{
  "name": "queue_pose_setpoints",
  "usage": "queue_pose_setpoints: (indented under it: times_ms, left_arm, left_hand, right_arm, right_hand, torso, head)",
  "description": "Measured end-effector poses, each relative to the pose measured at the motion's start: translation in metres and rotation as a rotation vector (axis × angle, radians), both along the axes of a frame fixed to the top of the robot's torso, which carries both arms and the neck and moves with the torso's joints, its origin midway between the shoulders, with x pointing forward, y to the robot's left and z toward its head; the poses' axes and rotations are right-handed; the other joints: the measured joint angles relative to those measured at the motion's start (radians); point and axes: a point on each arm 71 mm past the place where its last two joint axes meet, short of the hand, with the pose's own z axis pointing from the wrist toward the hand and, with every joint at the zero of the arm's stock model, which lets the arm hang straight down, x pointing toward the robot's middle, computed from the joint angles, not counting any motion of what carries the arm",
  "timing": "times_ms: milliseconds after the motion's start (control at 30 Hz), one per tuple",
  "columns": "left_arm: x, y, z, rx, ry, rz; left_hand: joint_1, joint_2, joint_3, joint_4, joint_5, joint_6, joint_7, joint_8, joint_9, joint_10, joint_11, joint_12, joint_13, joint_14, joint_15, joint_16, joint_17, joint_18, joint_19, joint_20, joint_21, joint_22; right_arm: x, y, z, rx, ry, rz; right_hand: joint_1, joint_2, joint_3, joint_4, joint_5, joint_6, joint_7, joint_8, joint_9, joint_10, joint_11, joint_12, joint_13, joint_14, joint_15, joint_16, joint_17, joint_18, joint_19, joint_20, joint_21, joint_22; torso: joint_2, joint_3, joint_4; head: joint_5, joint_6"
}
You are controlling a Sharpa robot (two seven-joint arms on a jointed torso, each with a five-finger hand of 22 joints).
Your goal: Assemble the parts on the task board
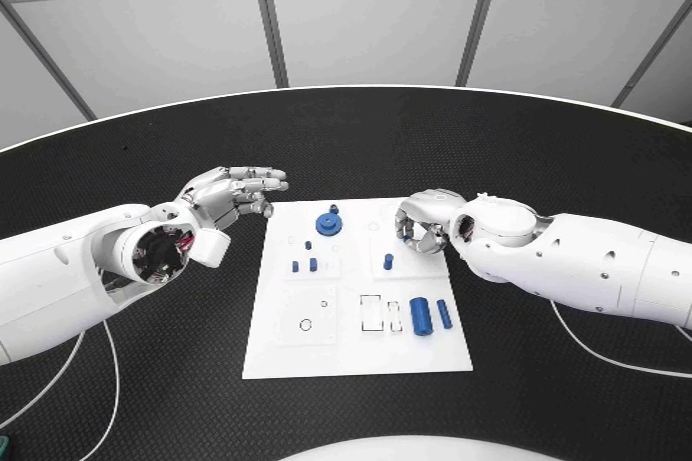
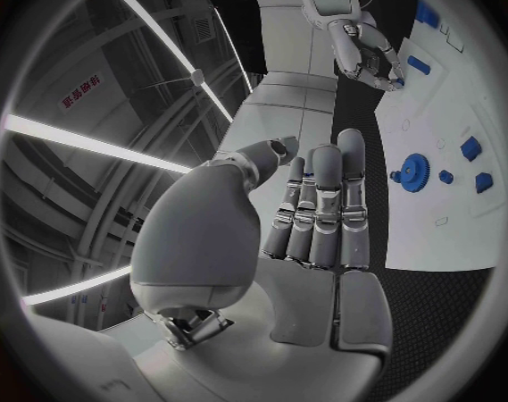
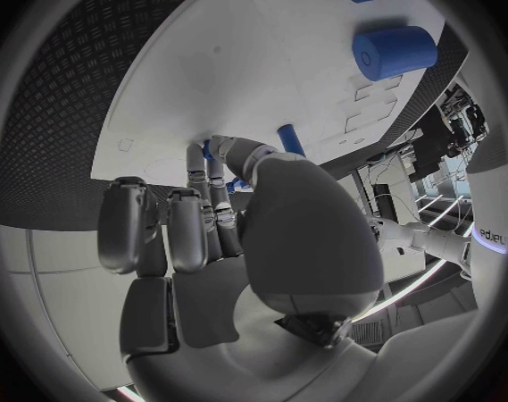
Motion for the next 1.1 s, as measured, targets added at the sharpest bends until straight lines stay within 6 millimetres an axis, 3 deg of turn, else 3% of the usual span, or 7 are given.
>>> queue_pose_setpoints:
  times_ms: [267,567,700,1100]
  left_arm:
    - [0.000,0.000,0.000,0.001,0.003,-0.002]
    - [0.001,0.000,-0.001,0.003,0.010,-0.008]
    - [0.001,0.001,-0.001,0.004,0.013,-0.008]
    - [0.003,0.004,-0.003,0.009,0.017,-0.002]
  left_hand:
    - [0.000,0.000,0.000,0.000,0.000,0.000,0.000,0.000,0.000,-0.004,0.004,0.000,0.000,-0.004,0.004,0.000,-0.001,-0.005,0.000,0.000,-0.004,0.000]
    - [0.000,0.000,0.000,0.000,0.000,0.000,0.000,0.000,-0.001,-0.004,0.004,0.000,0.001,-0.004,0.004,0.000,-0.001,-0.005,0.000,0.000,-0.004,-0.001]
    - [0.004,0.004,0.000,0.000,0.000,-0.004,0.004,0.000,-0.001,-0.007,0.007,0.000,0.001,-0.004,0.004,0.000,-0.002,-0.006,0.000,0.000,-0.004,-0.001]
    - [0.004,0.004,-0.003,-0.003,0.000,-0.004,0.004,0.000,-0.002,-0.011,0.003,0.000,0.001,-0.004,0.004,0.000,-0.002,-0.006,0.000,0.000,-0.004,-0.002]
  right_arm:
    - [-0.002,0.003,0.002,0.006,-0.044,0.006]
    - [-0.006,0.003,0.004,0.020,-0.058,0.017]
    - [-0.009,0.001,0.005,0.026,-0.062,0.019]
    - [-0.038,-0.001,0.026,0.099,-0.098,0.052]
  right_hand:
    - [0.001,0.007,0.014,-0.016,-0.003,0.010,-0.010,0.008,0.011,0.018,-0.007,0.000,0.006,0.000,-0.007,0.005,0.000,0.000,0.003,-0.003,0.010,0.000]
    - [-0.003,0.013,0.005,-0.021,0.002,0.017,-0.007,0.008,0.018,0.022,-0.004,0.000,0.005,0.000,-0.007,0.005,0.000,0.000,0.000,-0.007,0.010,0.000]
    - [-0.011,0.005,0.005,-0.021,0.002,0.017,-0.007,0.008,0.024,0.025,-0.007,0.000,0.005,0.000,-0.007,0.005,0.000,0.000,0.000,-0.007,0.014,0.000]
    - [-0.011,0.005,0.005,-0.021,0.002,0.017,-0.007,0.012,0.020,0.031,-0.014,0.000,0.004,0.000,-0.007,0.005,0.000,0.000,0.000,-0.007,0.014,0.000]
  torso:
    - [-0.001,0.0000,-0.0006]
    - [-0.001,0.0000,-0.0017]
    - [-0.001,-0.0002,-0.0017]
    - [-0.002,0.0000,-0.0035]
  head:
    - [-0.002,-0.002]
    - [-0.004,-0.002]
    - [-0.005,-0.001]
    - [0.000,-0.002]
